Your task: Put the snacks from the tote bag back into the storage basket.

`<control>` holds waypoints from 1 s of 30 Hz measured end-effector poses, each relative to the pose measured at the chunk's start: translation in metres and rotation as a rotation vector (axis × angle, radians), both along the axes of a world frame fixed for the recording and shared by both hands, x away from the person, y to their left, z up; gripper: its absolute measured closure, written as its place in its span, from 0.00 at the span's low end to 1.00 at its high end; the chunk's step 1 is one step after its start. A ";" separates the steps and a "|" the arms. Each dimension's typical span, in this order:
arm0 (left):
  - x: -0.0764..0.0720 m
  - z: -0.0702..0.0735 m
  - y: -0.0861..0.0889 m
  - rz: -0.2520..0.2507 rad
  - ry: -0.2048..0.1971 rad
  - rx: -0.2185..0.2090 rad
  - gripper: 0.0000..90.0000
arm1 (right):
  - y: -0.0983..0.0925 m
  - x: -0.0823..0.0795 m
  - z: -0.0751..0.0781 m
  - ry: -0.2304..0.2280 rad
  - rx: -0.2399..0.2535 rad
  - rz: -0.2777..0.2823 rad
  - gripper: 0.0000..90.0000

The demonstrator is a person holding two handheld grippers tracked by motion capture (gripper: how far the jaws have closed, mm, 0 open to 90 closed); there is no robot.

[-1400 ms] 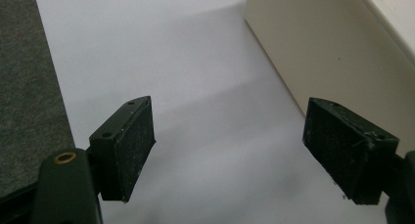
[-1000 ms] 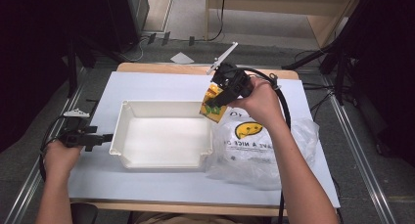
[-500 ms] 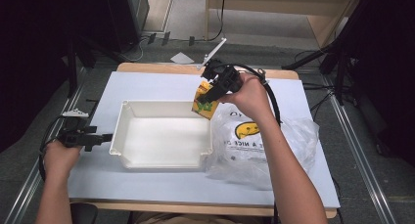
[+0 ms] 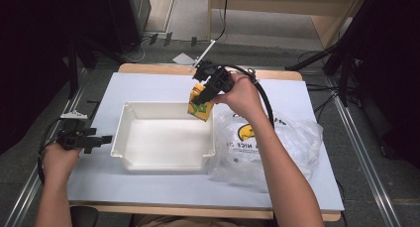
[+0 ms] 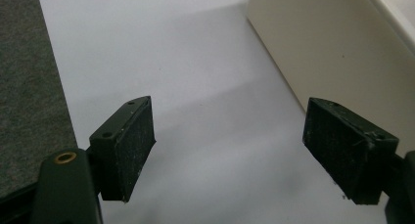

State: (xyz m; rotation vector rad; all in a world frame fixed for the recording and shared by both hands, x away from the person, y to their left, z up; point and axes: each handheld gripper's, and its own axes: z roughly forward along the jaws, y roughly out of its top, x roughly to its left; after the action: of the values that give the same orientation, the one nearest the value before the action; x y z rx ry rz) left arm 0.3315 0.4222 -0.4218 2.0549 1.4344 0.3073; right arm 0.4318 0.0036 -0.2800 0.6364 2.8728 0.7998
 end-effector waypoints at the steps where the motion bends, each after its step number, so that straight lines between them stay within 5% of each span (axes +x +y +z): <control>1: 0.000 0.000 0.000 0.000 0.001 -0.001 0.23 | 0.001 0.001 -0.001 -0.001 0.000 0.001 0.60; 30: 0.002 -0.003 0.003 0.002 0.008 -0.010 0.23 | 0.027 0.017 -0.054 0.045 -0.089 -0.013 0.60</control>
State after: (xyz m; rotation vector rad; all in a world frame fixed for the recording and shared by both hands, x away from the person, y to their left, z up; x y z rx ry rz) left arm 0.3331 0.4250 -0.4249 2.0497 1.4397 0.2925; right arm 0.4484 0.0310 -0.3341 0.6702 2.9224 0.6595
